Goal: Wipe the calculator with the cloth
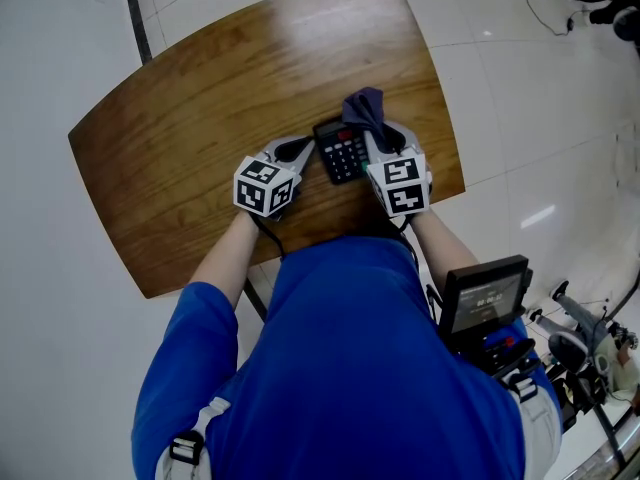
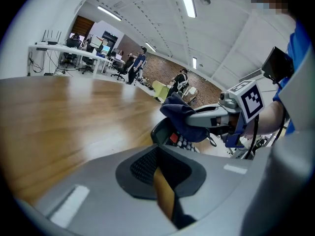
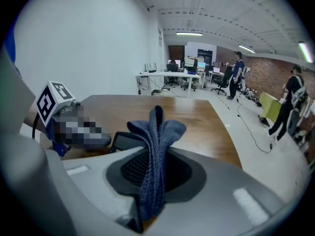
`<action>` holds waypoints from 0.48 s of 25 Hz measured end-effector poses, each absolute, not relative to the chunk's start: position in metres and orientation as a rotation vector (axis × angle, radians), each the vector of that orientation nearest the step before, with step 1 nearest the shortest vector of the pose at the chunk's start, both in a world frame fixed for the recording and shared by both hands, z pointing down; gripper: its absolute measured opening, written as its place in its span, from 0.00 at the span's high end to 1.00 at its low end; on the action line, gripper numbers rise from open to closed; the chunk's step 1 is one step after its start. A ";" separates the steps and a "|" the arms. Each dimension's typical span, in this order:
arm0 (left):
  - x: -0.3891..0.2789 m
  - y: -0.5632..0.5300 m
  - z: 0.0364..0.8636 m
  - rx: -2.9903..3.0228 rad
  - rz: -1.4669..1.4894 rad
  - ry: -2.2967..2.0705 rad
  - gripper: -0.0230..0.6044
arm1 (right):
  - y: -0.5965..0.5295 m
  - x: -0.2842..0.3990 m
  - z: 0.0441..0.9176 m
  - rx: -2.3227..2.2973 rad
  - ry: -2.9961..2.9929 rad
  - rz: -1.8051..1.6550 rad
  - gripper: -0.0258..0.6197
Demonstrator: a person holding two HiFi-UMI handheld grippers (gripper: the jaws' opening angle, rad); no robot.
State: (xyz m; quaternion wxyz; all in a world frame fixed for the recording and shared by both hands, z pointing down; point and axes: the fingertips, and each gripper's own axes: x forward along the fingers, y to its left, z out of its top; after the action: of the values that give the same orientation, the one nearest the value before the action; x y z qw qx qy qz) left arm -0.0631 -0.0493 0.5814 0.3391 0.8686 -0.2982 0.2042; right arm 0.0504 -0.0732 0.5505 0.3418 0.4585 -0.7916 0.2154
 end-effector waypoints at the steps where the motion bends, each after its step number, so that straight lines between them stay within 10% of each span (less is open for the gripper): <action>1: -0.064 -0.048 0.581 2.260 0.529 -0.780 0.95 | -0.069 0.042 0.548 1.170 -2.075 0.559 0.85; 12: -0.080 -0.024 0.571 2.221 0.563 -0.842 0.95 | -0.030 -0.033 0.550 0.943 -2.199 0.526 0.85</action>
State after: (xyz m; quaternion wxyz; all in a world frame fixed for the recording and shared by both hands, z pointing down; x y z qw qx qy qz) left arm -0.0798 -0.0243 0.5713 0.3430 0.8547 -0.3238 0.2165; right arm -0.0326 -0.0303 0.5501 0.3389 0.3620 -0.8446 0.2019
